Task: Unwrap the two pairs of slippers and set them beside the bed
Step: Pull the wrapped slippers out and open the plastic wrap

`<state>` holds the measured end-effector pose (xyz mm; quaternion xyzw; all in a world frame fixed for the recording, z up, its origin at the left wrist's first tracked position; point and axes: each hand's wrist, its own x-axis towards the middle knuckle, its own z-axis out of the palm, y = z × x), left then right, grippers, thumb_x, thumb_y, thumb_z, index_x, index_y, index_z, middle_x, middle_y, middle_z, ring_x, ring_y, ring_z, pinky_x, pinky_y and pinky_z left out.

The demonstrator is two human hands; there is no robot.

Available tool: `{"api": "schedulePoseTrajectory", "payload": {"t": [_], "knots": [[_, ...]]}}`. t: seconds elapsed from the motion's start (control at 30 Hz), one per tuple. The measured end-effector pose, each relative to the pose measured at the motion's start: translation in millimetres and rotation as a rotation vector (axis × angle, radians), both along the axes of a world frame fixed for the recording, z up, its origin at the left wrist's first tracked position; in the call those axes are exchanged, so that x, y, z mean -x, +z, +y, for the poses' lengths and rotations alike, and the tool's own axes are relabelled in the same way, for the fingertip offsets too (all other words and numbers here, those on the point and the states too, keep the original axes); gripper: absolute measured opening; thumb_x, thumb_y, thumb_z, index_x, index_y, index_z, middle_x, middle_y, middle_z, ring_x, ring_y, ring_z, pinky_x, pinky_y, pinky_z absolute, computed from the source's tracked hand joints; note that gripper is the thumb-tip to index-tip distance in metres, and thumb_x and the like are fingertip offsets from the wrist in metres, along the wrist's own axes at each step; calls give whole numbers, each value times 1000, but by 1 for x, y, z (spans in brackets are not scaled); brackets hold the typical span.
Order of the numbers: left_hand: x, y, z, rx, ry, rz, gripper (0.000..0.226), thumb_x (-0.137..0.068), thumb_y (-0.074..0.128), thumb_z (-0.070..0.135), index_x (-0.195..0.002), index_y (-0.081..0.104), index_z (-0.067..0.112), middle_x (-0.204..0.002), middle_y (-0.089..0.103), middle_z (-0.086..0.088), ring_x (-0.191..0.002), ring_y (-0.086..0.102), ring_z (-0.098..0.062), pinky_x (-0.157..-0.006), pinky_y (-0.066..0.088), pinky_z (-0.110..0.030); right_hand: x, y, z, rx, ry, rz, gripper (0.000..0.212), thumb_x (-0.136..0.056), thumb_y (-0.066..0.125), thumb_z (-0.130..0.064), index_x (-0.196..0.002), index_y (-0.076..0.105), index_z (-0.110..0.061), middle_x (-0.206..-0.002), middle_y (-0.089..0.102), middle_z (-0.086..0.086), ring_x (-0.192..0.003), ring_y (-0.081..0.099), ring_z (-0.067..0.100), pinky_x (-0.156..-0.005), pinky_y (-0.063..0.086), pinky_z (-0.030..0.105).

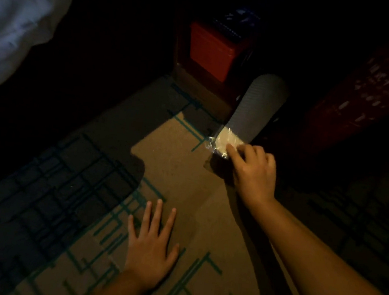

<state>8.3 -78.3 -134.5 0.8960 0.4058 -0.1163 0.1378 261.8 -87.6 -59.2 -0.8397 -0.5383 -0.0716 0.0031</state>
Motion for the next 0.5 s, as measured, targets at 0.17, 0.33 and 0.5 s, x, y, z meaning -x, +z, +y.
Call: {"api": "schedulePoseTrajectory", "payload": {"t": [0.17, 0.33, 0.5], "knots": [[-5, 6, -30, 32, 15, -12, 79, -73, 39, 60, -143, 17, 30, -154, 18, -10, -144, 4, -29, -110, 8, -57, 33, -15, -58, 39, 214, 10, 73, -57, 85, -30, -123, 56, -20, -113, 65, 9, -106, 53, 27, -85, 41, 39], [6, 12, -33, 124, 30, -69, 79, -74, 20, 59, -145, -3, 34, -155, -15, 0, -142, -21, -19, -114, -8, -52, 66, -36, -127, 243, 390, 120, 75, -63, 79, -33, -131, 49, -25, -124, 60, 3, -111, 59, 20, -89, 49, 39], [6, 31, -49, 241, 157, -232, 74, -81, 31, 55, -147, 9, 28, -159, 3, 2, -146, 2, -18, -118, 4, -42, 92, -44, -154, 215, 394, 217, 73, -64, 75, -31, -132, 49, -24, -124, 62, 2, -108, 60, 19, -85, 51, 38]]}}
